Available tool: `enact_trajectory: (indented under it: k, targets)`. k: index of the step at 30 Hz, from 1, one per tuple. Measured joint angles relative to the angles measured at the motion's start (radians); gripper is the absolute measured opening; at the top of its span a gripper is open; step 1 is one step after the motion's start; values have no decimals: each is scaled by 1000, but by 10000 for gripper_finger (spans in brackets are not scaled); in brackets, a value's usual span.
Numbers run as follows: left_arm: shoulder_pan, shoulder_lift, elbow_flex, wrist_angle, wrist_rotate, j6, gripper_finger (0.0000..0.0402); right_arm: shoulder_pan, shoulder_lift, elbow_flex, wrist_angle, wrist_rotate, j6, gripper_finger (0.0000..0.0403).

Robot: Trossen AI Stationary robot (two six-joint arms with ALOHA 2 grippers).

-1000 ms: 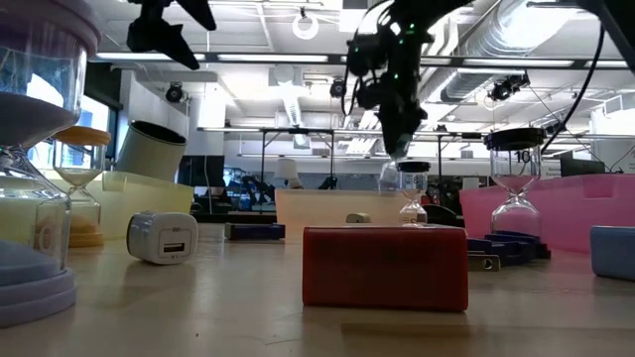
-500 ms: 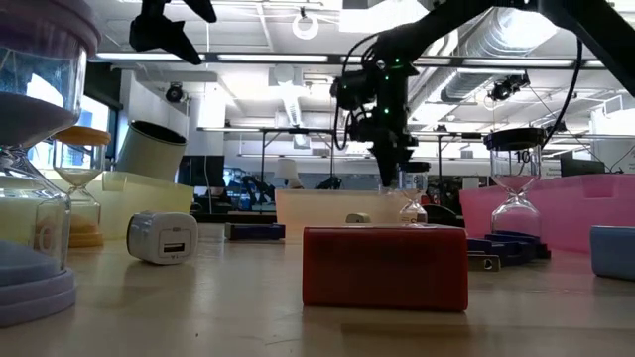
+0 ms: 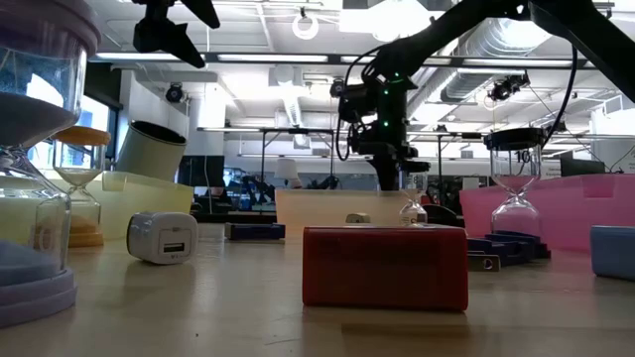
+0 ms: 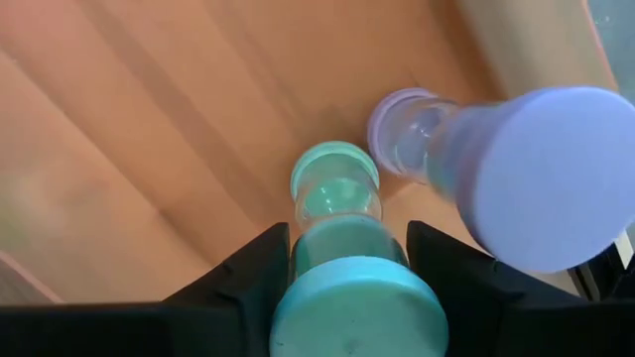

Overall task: Pick & Place Office items
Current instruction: Put the blue hourglass in the orange bin, then put the red charger in the green bin

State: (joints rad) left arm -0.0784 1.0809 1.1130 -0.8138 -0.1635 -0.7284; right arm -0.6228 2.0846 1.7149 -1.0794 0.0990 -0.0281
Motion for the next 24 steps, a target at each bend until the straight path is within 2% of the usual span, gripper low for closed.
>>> enact_trajectory:
  k: [11, 16, 24]
  targets:
    - [0, 0, 0, 0, -1, 22, 311, 1, 1, 0, 10, 6, 5, 259]
    - [0, 0, 0, 0, -1, 18, 311, 13, -30, -1, 6, 41, -1, 285]
    - [0, 0, 0, 0, 29, 17, 311, 35, -142, -1, -18, 39, 7, 294]
